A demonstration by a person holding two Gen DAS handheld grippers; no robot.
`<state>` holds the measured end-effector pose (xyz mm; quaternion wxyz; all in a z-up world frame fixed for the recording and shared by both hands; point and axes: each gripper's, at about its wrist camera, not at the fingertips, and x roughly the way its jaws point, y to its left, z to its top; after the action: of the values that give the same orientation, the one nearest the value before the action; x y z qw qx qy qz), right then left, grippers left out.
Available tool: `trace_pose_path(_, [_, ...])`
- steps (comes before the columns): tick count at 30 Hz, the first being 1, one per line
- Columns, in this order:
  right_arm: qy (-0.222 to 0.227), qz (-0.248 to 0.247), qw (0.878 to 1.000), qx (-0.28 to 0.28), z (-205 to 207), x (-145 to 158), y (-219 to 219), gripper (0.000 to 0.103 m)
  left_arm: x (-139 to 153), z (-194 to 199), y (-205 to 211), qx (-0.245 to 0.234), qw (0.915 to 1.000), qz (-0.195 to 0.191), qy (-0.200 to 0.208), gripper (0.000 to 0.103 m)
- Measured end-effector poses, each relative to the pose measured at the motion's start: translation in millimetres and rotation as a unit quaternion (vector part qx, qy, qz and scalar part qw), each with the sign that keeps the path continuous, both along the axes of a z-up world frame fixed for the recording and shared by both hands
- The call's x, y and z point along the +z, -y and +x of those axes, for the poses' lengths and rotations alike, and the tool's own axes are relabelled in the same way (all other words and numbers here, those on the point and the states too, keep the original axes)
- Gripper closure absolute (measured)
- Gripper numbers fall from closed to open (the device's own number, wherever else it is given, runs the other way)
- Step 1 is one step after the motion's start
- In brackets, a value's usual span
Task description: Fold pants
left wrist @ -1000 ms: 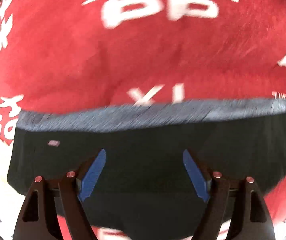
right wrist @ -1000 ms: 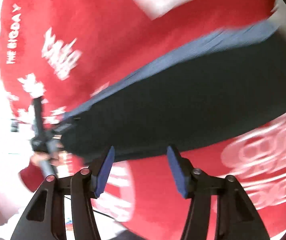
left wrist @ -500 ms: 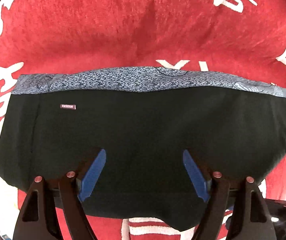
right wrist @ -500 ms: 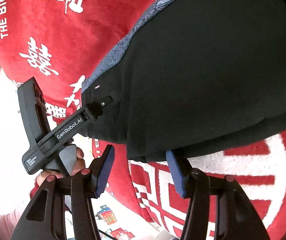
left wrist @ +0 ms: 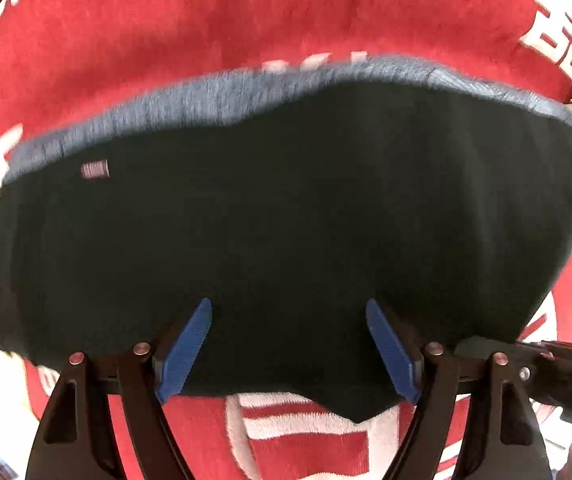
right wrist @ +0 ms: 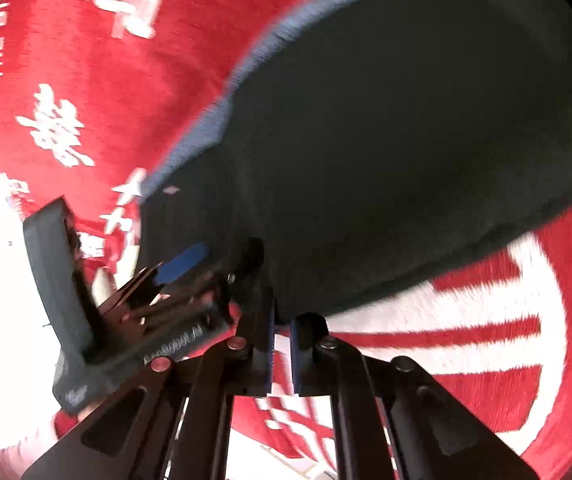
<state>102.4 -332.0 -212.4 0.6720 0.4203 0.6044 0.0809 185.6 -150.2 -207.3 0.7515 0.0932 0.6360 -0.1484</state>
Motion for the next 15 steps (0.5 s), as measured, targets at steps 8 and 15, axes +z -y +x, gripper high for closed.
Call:
trace_pose_path(8, [-0.02, 0.003, 0.999, 0.029, -15.2, 1.4, 13.5, 0.091, 14.2, 1.9, 2.2, 0.012, 0.9999, 0.004, 0.004, 0.022])
trace_pose_path(15, [0.049, -0.127, 0.99, 0.044, -9.1, 66.4, 83.1, 0.078, 45.6, 38.0, 43.7, 0.009, 0.9985, -0.022, 0.049, 0.022])
